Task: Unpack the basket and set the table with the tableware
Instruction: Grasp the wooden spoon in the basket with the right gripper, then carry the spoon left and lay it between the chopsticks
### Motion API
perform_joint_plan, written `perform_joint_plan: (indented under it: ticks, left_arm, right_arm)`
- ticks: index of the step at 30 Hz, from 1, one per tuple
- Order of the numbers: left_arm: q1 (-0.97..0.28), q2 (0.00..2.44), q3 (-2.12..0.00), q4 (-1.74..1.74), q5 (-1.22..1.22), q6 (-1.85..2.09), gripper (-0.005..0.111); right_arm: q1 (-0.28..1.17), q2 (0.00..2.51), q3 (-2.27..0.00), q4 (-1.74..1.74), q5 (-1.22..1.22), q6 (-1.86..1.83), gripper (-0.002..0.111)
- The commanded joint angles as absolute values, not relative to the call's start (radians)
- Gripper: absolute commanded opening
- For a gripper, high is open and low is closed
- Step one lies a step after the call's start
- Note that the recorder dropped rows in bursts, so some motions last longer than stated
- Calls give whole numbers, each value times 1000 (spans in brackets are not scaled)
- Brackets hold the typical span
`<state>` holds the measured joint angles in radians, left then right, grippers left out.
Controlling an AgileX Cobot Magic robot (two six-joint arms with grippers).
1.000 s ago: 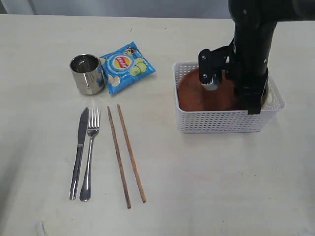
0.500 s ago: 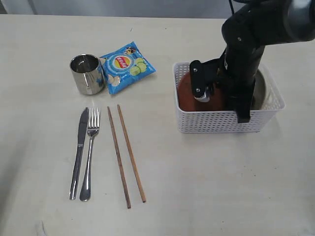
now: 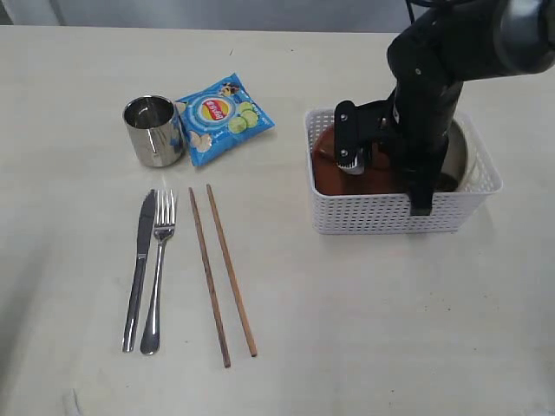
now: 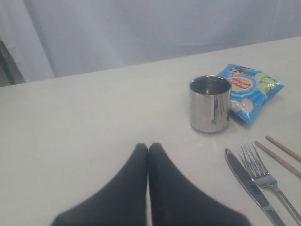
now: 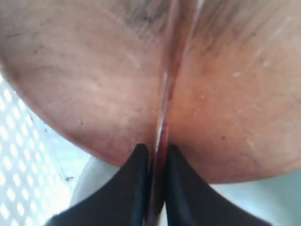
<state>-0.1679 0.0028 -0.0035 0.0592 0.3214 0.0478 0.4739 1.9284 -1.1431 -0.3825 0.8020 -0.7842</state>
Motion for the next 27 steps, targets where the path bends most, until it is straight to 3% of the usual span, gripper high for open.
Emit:
perform_joint_plan:
  ticks: [1,18,27]
  left_arm:
    - [-175,0,0,48,320,49,0]
    - [-175,0,0,48,320,49,0]
    - [-175,0,0,48,320,49,0]
  right_arm:
    - [472,1912,-1138,-413,737,-755,0]
    - [472,1668,-1138,-381,646,-592,0]
    - [472,1534,-1138,290,680,-601,0]
